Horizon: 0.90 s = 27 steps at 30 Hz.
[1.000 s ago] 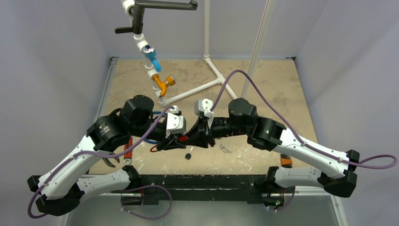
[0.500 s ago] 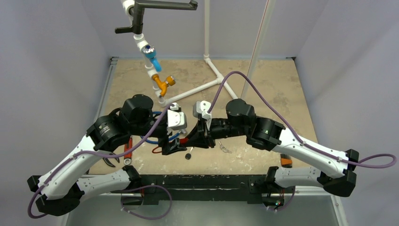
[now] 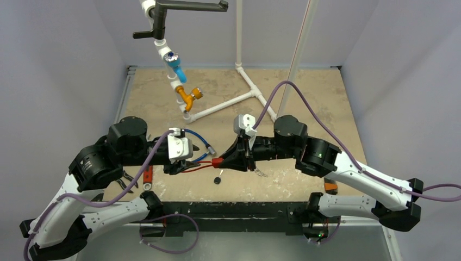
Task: Unlock with the key
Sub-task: Unlock the lock.
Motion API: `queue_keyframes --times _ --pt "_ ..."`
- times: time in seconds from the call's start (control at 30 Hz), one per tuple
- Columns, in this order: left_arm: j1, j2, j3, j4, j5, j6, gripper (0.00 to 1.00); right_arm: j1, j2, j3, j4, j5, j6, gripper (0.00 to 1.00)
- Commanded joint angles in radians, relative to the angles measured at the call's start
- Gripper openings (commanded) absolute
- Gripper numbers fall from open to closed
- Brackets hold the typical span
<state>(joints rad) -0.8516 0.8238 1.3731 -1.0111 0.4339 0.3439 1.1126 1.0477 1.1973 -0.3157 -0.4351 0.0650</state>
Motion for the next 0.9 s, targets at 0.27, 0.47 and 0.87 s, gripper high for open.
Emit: queue_keyframes --times 0.27,0.47,0.87 --pt "0.004 0.023 0.005 0.045 0.059 -0.020 0.45 0.003 -0.002 -0.040 0.163 0.012 0.054 0.00" --pt "0.009 0.022 -0.008 0.048 0.054 -0.018 0.00 0.003 -0.038 -0.122 0.290 0.077 0.106 0.00" --pt "0.012 0.051 0.050 -0.002 0.076 0.106 0.00 0.003 0.058 -0.016 0.122 -0.028 0.088 0.27"
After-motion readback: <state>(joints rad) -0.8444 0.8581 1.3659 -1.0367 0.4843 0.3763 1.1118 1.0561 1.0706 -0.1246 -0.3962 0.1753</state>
